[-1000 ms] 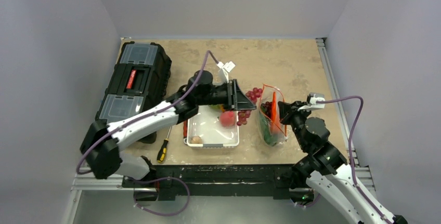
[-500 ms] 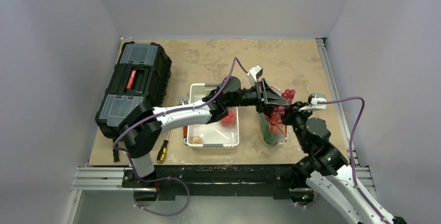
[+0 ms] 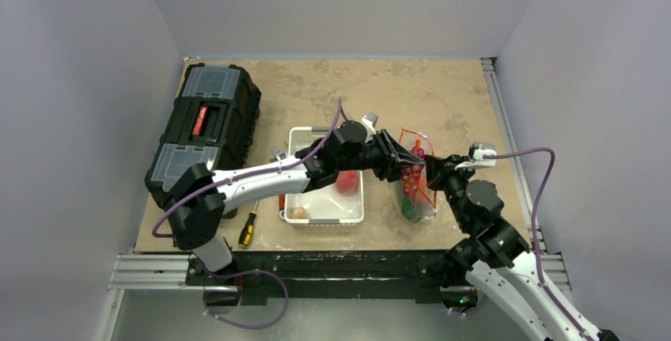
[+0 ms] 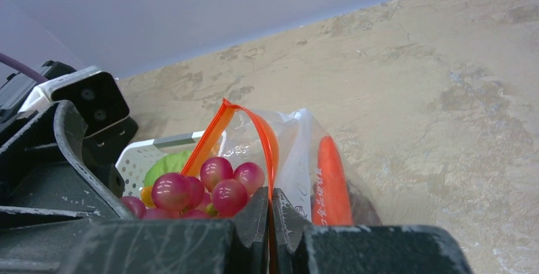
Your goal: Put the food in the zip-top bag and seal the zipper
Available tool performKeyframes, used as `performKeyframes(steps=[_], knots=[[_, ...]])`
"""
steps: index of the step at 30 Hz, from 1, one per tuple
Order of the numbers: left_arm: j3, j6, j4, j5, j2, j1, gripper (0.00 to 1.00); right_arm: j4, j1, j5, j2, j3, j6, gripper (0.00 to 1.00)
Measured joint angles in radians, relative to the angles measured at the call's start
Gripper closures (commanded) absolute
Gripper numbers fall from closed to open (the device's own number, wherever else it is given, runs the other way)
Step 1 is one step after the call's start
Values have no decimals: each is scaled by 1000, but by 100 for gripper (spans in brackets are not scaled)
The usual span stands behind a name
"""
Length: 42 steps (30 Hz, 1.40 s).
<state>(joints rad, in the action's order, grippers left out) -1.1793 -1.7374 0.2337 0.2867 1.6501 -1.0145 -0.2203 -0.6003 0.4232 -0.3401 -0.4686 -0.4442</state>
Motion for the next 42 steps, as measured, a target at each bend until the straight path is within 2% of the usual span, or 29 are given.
performKeyframes(steps=[7, 12, 21, 28, 35, 38, 42], knots=[[11, -34, -69, -46, 0, -8, 100, 1, 0, 0, 0, 0, 0, 100], [8, -34, -117, -92, 3, -8, 90, 4, 0, 0, 0, 0, 0, 100], [-63, -34, -178, -142, 41, -7, 83, 5, 0, -31, 18, 2, 4, 100], [-142, -22, -282, -192, 59, -7, 67, 7, 0, -55, 27, 3, 8, 100], [-160, 0, -333, -215, 89, -7, 46, 6, 0, -56, 29, 4, 11, 100], [-167, 24, -372, -225, 94, -6, 42, 7, 0, -58, 34, 5, 12, 100], [-201, 64, -416, -243, 94, -6, 41, 9, 0, -57, 35, 6, 12, 100]])
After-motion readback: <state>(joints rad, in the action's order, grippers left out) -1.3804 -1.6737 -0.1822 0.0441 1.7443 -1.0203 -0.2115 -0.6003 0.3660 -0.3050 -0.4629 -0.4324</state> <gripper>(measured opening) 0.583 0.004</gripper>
